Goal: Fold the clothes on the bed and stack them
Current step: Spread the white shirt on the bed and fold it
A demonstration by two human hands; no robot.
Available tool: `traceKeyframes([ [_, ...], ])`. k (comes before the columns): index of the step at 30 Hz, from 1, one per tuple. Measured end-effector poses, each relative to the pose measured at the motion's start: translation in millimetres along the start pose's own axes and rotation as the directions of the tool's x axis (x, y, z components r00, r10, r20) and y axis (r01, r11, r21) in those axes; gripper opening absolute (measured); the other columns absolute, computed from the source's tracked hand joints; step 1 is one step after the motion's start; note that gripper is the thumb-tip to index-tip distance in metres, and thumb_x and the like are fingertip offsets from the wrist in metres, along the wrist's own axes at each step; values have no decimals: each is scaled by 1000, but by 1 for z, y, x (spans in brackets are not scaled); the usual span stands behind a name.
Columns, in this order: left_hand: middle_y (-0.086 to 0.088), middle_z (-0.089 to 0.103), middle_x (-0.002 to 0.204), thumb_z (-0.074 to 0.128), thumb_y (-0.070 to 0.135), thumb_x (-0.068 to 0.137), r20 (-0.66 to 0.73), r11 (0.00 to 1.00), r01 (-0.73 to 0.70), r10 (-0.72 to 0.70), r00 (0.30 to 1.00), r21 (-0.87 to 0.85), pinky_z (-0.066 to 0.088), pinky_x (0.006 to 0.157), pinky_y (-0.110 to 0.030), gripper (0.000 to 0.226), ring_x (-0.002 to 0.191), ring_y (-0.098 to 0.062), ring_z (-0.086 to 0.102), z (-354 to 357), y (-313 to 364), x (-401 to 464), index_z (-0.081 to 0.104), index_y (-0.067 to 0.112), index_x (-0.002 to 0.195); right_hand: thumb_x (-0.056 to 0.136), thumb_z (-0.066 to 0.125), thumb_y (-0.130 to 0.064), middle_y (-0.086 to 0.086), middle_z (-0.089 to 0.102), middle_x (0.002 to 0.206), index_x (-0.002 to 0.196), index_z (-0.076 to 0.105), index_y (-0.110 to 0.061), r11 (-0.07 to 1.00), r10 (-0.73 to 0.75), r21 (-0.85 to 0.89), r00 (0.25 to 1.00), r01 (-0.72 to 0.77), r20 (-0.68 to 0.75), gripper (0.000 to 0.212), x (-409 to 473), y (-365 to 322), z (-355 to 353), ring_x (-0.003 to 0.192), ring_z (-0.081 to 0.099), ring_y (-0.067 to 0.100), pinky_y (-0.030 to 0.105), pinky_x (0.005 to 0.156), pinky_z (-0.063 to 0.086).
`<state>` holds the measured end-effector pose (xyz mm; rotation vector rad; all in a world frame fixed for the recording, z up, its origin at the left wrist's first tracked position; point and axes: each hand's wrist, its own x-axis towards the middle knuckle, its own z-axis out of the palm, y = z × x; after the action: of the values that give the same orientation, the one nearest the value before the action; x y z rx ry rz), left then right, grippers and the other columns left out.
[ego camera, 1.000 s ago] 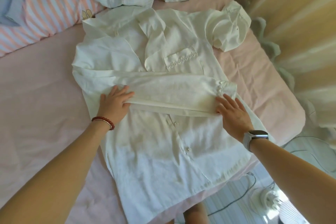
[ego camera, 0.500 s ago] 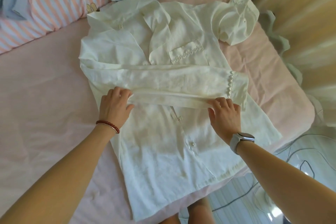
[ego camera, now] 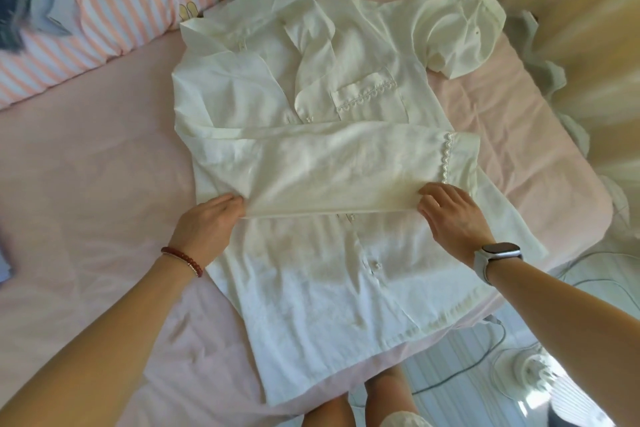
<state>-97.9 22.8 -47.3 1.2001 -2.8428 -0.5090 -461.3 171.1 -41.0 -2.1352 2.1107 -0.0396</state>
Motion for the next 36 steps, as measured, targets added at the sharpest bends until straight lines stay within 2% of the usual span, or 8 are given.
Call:
traceKeyframes([
  [3, -15, 68, 108, 66, 9, 76, 66, 998, 61, -61, 996, 8, 57, 67, -42, 11, 102, -34, 64, -2, 6, 1, 71, 2, 69, 76, 66, 1, 19, 67, 98, 75, 65, 0, 1000, -19, -8, 1000, 19, 19, 2, -11, 1, 1, 99, 64, 38, 47, 82, 52],
  [8, -21, 61, 115, 44, 27, 81, -99, 982, 189, -187, 977, 14, 49, 79, -46, 35, 102, -40, 59, 0, 28, 34, 69, 2, 84, 86, 37, -21, 13, 62, 114, 104, 65, -9, 986, 166, 17, 986, -166, 1, 35, 6, -15, -6, 112, 56, 34, 57, 96, 36],
  [11, -13, 24, 152, 41, 45, 91, 134, 941, 336, -339, 931, 44, 26, 104, -55, 54, 137, -38, 23, 15, 30, 64, 39, 22, 140, 95, 38, -30, 10, 32, 150, 140, 40, -22, 983, 181, 6, 969, -185, 169, 46, 32, -19, 2, 139, 25, 35, 65, 105, 16],
  [16, 4, -16, 155, 43, 75, 74, 368, 809, 582, -566, 738, 76, 7, 105, -65, 83, 141, -33, -14, 32, 6, 95, 2, 48, 142, 96, 20, -46, 0, -4, 157, 146, 2, -39, 976, 216, -79, 891, -201, 399, 54, 59, 7, 18, 143, -3, 28, 61, 106, 13],
  [23, -8, 9, 156, 57, 34, 83, 70, 841, 542, -541, 838, 8, 3, 108, -64, 59, 143, -32, 3, 16, 76, 131, 36, 21, 136, 87, 42, -23, 10, 66, 104, 104, 66, -7, 936, 144, 337, 983, -98, -114, 33, 80, 58, -13, 96, 60, 34, 43, 77, 44],
  [29, -3, 1, 158, 45, 47, 89, 35, 925, 371, -370, 929, -85, 4, 109, -62, 74, 144, -29, 1, 39, 178, 235, 0, 36, 147, 97, 40, -25, 5, 53, 122, 132, 44, -10, 245, 722, 764, 639, -596, 267, 38, 152, 171, -21, 106, 49, 19, 27, 89, 40],
  [32, -2, -6, 158, 36, 59, 87, 41, 944, 322, -320, 946, -67, 7, 107, -63, 76, 143, -32, -4, 57, 205, 282, -19, 45, 138, 94, 42, -32, 4, 56, 100, 113, 47, -12, -4, 699, 770, 549, -638, 458, 28, 199, 219, -18, 94, 53, 24, 37, 83, 49],
  [36, 6, -11, 157, 28, 67, 85, 245, 918, 396, -391, 887, 30, 1, 107, -63, 63, 142, -27, -13, 72, 216, 312, 8, 48, 141, 88, 54, -40, 3, 58, 79, 112, 55, -11, -371, 593, 743, 474, -557, 651, 37, 238, 245, -19, 64, 57, 20, 28, 52, 52],
])
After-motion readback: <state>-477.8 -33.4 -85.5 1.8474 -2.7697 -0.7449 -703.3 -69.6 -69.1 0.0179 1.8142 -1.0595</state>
